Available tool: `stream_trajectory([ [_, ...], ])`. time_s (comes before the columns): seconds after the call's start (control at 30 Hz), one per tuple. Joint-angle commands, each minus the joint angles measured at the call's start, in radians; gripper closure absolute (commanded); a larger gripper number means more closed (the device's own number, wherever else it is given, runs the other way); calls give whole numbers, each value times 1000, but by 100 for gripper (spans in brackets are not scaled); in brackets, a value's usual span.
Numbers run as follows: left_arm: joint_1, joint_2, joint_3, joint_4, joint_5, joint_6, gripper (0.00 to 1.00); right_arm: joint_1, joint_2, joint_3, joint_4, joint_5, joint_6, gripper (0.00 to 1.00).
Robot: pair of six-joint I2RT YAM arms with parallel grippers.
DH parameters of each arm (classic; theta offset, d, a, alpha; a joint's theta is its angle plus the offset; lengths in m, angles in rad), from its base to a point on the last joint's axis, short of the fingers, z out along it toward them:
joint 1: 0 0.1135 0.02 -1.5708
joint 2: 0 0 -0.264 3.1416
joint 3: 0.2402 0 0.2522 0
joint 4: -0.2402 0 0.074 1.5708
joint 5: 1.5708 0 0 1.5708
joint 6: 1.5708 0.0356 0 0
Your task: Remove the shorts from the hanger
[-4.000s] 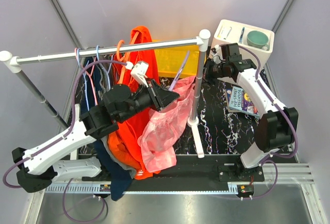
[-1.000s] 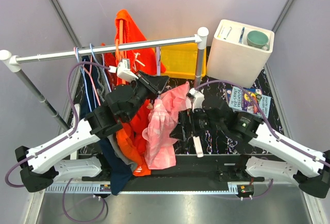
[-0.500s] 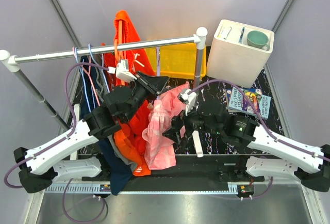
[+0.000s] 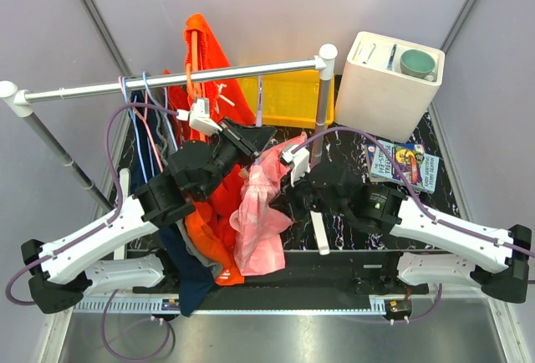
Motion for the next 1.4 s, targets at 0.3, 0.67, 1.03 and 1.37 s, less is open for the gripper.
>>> stream_trajectory([
  [0.3,-10,10,-31,16,-21,-74,100,63,-166,4,-148,-170,111,100],
  [0.67,-10,8,-42,42,-62,-85,100,65,-306,-158,-217,-176,267,100],
  [1.03,-10,-10,-32,-15,53,-100,100,63,-203,30,-299,462,387,100],
  [1.37,-17,-50,-25,-67,128,-79,100,54,76,326,-314,698,73,84],
])
